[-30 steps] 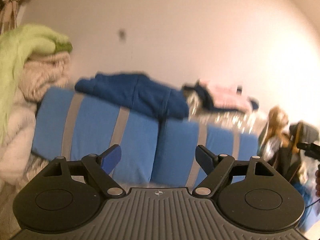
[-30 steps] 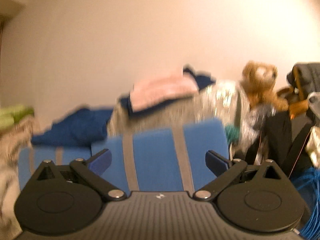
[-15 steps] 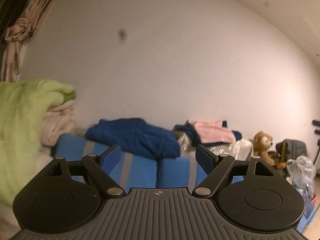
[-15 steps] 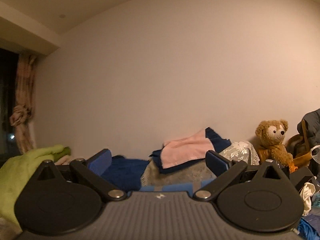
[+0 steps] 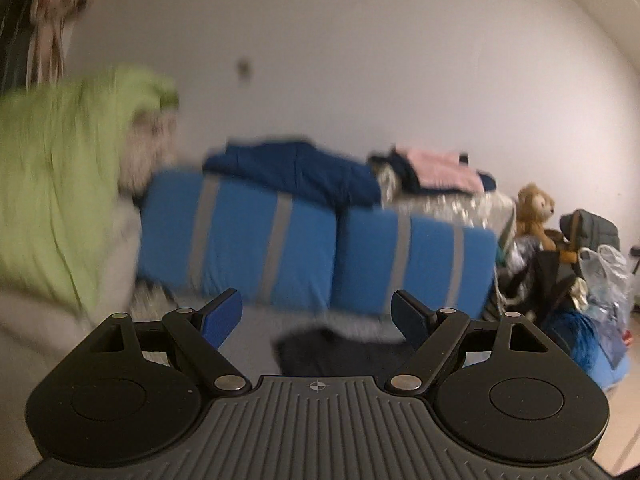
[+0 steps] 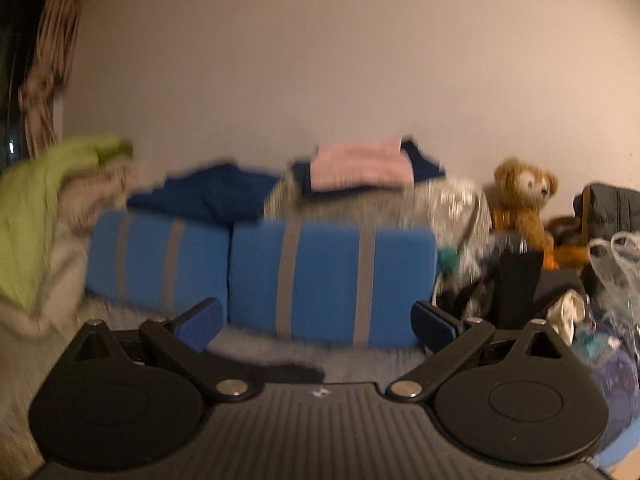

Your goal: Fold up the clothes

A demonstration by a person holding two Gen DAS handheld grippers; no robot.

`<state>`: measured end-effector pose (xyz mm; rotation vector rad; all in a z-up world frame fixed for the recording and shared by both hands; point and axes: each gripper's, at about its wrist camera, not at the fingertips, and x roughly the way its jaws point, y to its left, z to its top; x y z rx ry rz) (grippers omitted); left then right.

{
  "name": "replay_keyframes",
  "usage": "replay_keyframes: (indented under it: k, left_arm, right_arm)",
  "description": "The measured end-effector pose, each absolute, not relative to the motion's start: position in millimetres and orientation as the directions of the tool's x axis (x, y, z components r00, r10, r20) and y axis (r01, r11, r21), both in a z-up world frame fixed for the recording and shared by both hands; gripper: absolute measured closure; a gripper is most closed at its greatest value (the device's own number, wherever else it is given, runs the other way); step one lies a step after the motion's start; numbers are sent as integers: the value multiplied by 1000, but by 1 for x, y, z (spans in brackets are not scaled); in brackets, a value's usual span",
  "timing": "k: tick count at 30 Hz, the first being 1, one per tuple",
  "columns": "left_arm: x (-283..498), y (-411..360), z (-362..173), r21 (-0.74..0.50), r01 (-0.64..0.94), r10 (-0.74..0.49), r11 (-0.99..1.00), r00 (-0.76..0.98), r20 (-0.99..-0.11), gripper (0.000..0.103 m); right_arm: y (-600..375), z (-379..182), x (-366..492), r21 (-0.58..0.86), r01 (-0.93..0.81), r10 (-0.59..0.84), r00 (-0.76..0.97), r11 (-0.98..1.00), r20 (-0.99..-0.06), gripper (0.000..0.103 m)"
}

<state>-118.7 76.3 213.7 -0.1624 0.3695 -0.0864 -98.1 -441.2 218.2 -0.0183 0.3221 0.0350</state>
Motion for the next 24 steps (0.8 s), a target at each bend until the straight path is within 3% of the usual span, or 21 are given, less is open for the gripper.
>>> replay_keyframes:
  k: [6, 11, 24]
  left_arm:
    - [-101, 66, 170, -223, 68, -155, 973, 902, -402, 21]
    - [-90, 51, 148, -211, 78, -163, 974, 891, -424, 21]
    - [-66, 26, 104, -180, 101, -180, 978, 846, -502, 21]
  right_arm:
    - [-412, 135, -73, -51, -43, 16, 896, 998, -444, 0]
    - [-395, 94, -51, -14, 11, -16, 869, 1000, -495, 0]
    - [-361, 64, -31, -147, 8, -88, 830, 989, -551, 0]
